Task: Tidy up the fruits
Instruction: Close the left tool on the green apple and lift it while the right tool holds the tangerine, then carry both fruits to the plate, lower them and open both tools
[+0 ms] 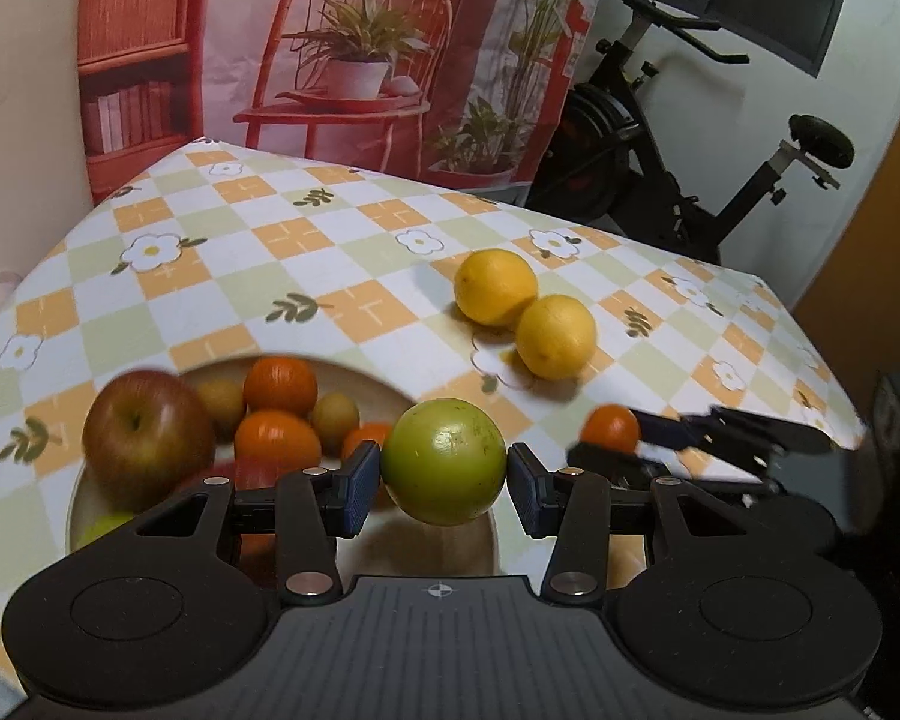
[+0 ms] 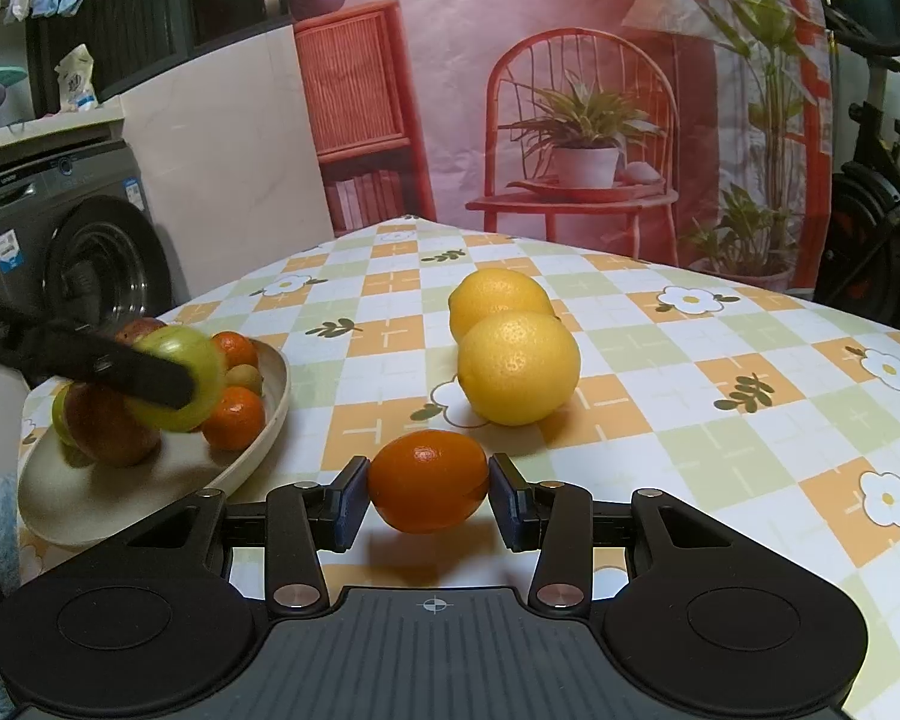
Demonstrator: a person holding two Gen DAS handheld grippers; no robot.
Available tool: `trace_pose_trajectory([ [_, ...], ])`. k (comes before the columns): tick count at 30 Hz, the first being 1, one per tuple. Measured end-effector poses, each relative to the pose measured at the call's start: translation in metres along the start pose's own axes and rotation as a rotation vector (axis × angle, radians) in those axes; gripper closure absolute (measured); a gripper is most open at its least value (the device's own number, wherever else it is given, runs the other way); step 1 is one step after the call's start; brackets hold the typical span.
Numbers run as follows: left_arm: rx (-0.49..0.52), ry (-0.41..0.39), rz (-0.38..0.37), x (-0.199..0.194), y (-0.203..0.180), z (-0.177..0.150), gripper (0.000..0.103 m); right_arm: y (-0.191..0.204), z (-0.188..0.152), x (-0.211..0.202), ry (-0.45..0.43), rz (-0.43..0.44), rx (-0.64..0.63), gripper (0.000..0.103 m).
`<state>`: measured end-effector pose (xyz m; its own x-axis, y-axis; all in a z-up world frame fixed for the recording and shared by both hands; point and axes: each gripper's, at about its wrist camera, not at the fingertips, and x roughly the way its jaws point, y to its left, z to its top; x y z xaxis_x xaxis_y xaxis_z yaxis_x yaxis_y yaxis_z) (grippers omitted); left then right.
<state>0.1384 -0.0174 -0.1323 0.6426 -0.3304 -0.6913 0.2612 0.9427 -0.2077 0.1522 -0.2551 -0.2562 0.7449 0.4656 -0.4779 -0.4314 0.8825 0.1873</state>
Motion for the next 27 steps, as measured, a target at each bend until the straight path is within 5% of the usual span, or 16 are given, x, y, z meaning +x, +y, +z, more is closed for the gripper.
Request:
trace_pose_trajectory([
  [21, -0.108, 0.029, 0.087, -0.05, 0.04, -0.049, 0.054, 0.013, 0.0, 0.002, 0.05, -0.052, -0.021, 0.064],
  [27, -0.139, 0.036, 0.095, -0.052, 0.053, -0.057, 0.054, 0.049, 0.003, -0.004, 0.04, 0.013, -0.108, 0.064],
])
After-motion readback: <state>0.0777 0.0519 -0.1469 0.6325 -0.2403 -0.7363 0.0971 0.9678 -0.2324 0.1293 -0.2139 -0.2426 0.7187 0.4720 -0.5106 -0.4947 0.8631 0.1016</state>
